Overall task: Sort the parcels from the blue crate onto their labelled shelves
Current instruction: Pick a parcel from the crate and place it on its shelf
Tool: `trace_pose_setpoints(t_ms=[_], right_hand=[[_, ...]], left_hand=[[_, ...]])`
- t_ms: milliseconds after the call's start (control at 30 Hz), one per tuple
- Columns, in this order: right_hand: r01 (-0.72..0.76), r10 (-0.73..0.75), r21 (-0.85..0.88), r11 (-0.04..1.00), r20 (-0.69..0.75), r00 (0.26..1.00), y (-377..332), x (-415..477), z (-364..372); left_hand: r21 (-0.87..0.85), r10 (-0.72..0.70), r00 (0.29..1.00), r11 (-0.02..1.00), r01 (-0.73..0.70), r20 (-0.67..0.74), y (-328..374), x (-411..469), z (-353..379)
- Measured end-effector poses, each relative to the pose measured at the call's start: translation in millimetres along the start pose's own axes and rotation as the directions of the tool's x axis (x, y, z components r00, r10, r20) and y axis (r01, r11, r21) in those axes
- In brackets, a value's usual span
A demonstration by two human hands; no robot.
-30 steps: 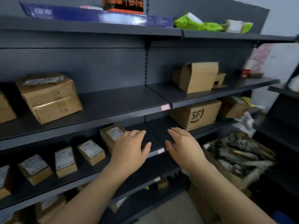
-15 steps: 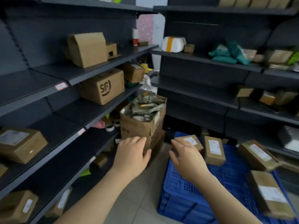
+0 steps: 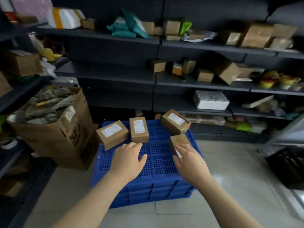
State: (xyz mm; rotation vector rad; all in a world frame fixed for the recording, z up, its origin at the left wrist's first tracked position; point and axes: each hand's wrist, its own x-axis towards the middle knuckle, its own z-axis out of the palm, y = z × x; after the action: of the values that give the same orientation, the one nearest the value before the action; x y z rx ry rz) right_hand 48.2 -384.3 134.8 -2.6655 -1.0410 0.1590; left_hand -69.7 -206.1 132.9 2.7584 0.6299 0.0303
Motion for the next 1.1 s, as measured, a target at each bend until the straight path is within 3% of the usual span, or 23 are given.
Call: trace_pose_setpoints(t_ms=[300,533,900,1100], right_hand=[[-0.216,0.213,0.096,0.972,0.036,0.976,127.0,33.6,18.7],[-0.271,0.262,0.148,0.951,0.076,0.962,181.8,100.4,52.1],[-0.400,0.348,0.242,0.884,0.230,0.909,274.2,177.4,158.8],[-0.444,0.367,0.270,0.855,0.292,0.883,320.3,209.6,227.6]], left_hand=[[-0.067,0.009,0.975,0.998,0.007,0.222,67.5,88.3,80.1],[-0.154,-0.018,0.938,0.985,0.075,0.345,75.6,170.8,140.3],[-0.240,-0.065,0.858,0.947,0.214,0.509,82.6,263.4,262.2],[-0.320,-0.145,0.809,0.868,0.380,0.570,90.3,283.8,337.4]])
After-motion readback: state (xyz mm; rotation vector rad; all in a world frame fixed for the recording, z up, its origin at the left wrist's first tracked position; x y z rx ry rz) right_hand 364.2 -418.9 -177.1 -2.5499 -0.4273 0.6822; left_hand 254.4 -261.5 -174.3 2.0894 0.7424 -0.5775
